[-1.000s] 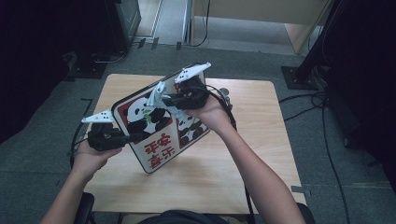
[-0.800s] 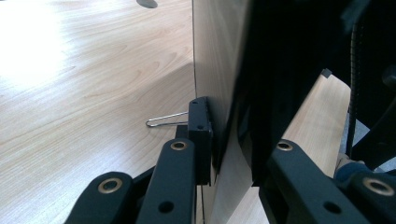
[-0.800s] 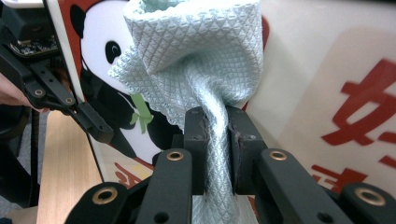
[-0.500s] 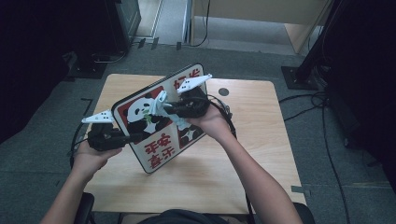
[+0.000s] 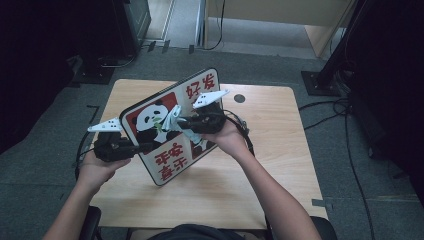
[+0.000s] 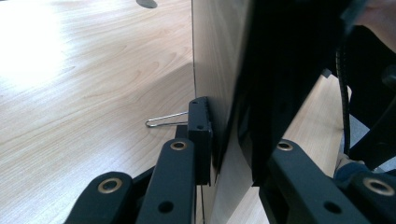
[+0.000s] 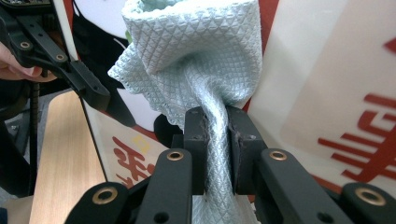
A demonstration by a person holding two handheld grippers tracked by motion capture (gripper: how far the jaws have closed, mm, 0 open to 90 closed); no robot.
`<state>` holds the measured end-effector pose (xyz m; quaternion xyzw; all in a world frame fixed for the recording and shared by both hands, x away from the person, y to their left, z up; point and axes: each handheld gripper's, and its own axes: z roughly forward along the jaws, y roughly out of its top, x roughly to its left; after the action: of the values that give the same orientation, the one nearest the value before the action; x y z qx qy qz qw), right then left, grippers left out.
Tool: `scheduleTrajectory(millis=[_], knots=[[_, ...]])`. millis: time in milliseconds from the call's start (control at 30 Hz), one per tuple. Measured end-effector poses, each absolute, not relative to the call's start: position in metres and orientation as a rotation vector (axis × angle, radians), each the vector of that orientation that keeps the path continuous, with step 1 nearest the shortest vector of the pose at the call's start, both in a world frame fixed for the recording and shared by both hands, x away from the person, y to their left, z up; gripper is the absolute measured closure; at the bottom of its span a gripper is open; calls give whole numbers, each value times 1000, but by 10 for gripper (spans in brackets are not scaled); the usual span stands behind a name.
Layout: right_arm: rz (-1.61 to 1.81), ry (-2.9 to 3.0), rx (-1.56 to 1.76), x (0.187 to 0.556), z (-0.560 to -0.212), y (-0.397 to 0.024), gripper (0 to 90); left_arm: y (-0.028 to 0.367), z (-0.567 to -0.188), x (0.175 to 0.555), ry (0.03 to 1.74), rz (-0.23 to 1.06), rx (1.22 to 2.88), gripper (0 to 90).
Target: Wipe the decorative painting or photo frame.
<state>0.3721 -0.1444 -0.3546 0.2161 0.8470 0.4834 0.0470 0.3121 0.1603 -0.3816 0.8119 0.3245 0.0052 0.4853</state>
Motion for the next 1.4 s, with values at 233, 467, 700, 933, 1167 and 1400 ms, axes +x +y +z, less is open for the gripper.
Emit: scheduleTrajectory(millis=[233, 467, 700, 933, 1167, 1400], knots=[[1472, 2590, 674, 369, -366, -146, 801, 160, -381, 312, 790, 16, 1980, 796], [1455, 2601, 673, 365, -377, -147, 801, 160, -382, 312, 787, 13, 1979, 796], [1464, 2595, 691, 362, -389, -149, 801, 161, -382, 313, 787, 10, 1977, 796], [1463, 2588, 693, 359, -395, -150, 800, 161, -382, 312, 786, 6, 1976, 795], [1465, 2590, 698, 357, -401, -150, 801, 161, -383, 312, 788, 4, 1972, 794], [1480, 2590, 709, 354, -409, -151, 801, 162, -383, 311, 791, 2, 1969, 794]])
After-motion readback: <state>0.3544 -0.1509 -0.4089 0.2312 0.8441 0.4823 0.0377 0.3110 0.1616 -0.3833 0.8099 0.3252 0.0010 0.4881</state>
